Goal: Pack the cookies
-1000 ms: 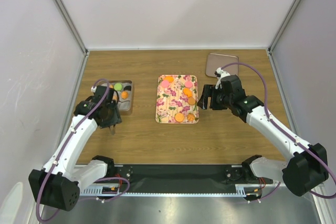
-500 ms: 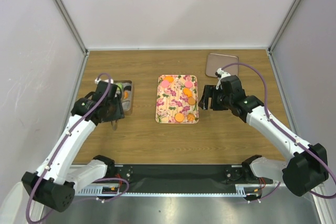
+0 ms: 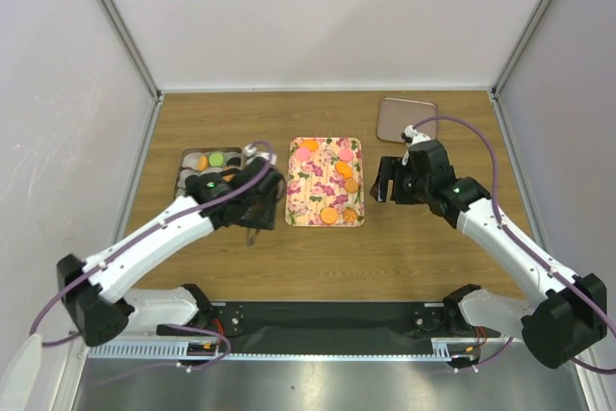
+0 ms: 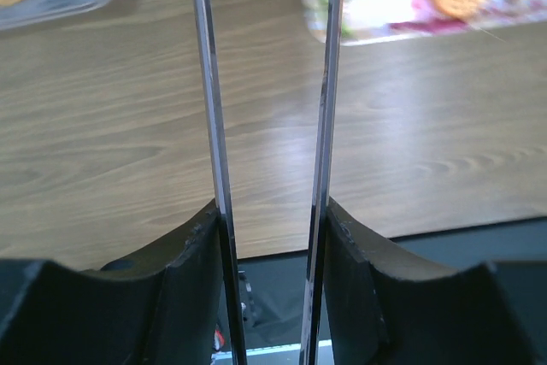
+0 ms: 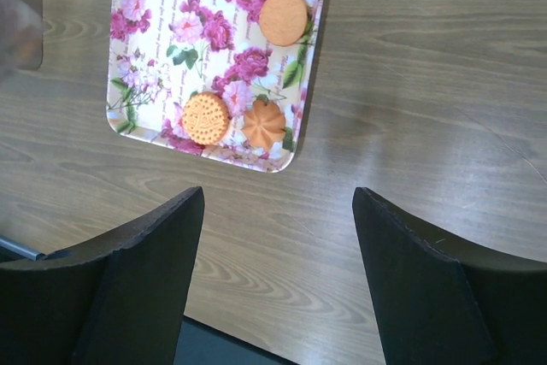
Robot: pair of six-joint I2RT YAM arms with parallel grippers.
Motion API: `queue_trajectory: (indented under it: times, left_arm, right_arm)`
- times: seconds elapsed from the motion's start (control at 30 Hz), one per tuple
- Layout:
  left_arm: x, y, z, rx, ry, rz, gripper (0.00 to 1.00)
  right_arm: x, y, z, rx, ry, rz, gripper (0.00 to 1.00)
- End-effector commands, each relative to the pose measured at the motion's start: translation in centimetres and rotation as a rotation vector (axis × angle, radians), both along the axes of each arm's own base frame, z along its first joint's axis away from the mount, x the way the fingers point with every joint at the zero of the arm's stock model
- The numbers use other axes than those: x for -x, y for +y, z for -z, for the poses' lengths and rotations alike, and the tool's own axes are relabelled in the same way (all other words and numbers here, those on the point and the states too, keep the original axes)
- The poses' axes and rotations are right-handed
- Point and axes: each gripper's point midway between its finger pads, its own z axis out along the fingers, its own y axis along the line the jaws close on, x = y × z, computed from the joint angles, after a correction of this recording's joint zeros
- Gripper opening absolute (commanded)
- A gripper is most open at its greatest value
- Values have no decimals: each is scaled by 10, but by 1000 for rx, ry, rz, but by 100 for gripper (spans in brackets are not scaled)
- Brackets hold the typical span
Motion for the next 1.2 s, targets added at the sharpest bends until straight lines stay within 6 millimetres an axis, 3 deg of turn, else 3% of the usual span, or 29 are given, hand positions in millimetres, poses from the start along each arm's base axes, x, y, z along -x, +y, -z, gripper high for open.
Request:
queue_trajectory:
  times: [0.0, 0.03, 0.07, 0.1, 0.27, 0.3, 0.5, 1.17]
  left_arm:
    - [-4, -58, -18, 43, -71, 101, 50]
    - [-6, -60, -23, 53, -83, 103, 50]
    - [-1, -74, -13, 25, -60, 151, 50]
    - [-1, -86, -17, 35, -72, 178, 50]
    - [12, -132, 6, -30, -24, 324, 50]
    - [13, -142, 3, -23, -26, 354, 51]
    - [20, -169, 20, -62, 17, 444, 51]
    - [28, -171, 47, -107, 80, 471, 50]
  right_arm:
    - [-5, -5, -27, -12, -58, 44, 77]
    - [-4, -6, -28, -10, -59, 49, 77]
    - [-4, -7, -31, -11, -62, 50, 77]
    - [-2, -7, -31, -11, -55, 51, 77]
    - [2, -19, -37, 12, -76, 84, 77]
    - [3, -21, -36, 18, -72, 89, 77]
    - [5, -27, -39, 20, -76, 100, 77]
    - [8, -31, -38, 17, -77, 95, 77]
